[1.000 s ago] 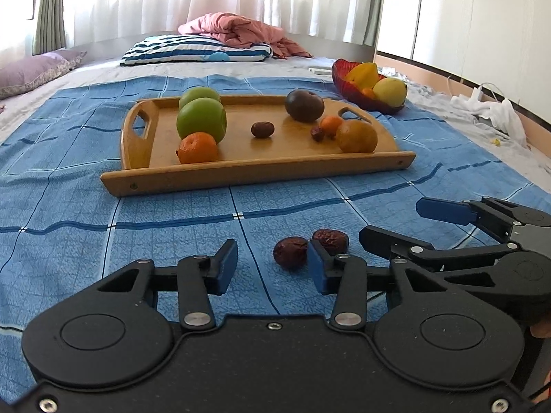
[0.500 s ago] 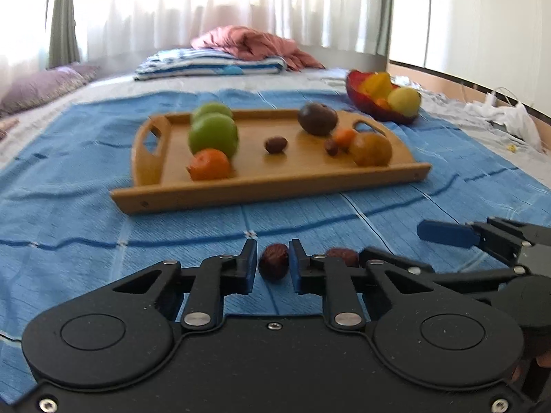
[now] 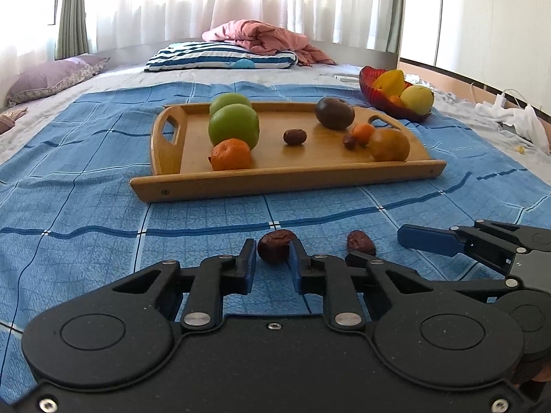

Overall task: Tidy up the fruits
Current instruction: 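Grasp a dried red date with the left tool while the right tool grasps the other date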

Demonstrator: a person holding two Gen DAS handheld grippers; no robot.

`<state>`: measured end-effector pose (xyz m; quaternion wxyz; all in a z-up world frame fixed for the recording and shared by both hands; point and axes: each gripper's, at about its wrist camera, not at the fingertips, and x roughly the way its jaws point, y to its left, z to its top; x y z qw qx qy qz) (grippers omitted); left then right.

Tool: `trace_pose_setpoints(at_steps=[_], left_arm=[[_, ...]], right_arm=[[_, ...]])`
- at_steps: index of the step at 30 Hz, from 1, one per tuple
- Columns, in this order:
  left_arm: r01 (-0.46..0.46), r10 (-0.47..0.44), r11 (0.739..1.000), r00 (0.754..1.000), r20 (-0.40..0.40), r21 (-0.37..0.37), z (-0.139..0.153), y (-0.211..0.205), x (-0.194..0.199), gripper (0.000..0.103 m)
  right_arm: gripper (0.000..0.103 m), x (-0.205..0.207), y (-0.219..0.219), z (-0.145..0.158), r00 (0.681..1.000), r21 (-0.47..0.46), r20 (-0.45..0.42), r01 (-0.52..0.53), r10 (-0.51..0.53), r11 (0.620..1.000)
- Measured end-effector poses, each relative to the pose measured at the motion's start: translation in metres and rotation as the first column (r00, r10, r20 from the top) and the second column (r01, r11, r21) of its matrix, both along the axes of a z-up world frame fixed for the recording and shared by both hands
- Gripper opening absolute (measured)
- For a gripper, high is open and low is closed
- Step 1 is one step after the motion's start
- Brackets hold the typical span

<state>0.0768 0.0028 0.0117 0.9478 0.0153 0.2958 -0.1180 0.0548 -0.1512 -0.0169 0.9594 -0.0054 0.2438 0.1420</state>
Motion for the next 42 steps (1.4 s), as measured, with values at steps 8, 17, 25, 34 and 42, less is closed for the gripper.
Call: trace_pose_setpoints(at_steps=[8, 17, 25, 34, 42], left_arm=[[-0.009, 0.007, 0.999, 0.999, -0.039, -0.042, -0.003, 0.004, 0.009, 0.02], [-0.006, 0.005, 0.999, 0.999, -0.037, -0.035, -0.007, -0.001, 0.012, 0.02], [-0.002, 0.0, 0.999, 0.999, -0.042, -0.039, -0.007, -0.005, 0.017, 0.024], [-0.009, 0.007, 0.999, 0.999, -0.036, -0.037, -0.008, -0.008, 0.018, 0.026], [-0.019, 0.018, 1.0, 0.999, -0.035, -0.025, -0.007, -0.01, 0.018, 0.024]], right_arm=[[0.052, 0.004, 0.006, 0.001, 1.0, 0.003, -0.012, -0.005, 0.005, 1.0], [0.048, 0.006, 0.007, -0.002, 1.0, -0.008, -0.012, -0.008, 0.008, 1.0], [0.037, 0.007, 0.007, -0.003, 1.0, -0.006, -0.006, 0.004, -0.004, 1.0], [0.029, 0.005, 0.002, -0.006, 1.0, 0.023, 0.004, 0.022, -0.022, 0.999], [0.023, 0.005, 0.001, -0.006, 1.0, 0.031, 0.005, 0.022, -0.022, 0.999]])
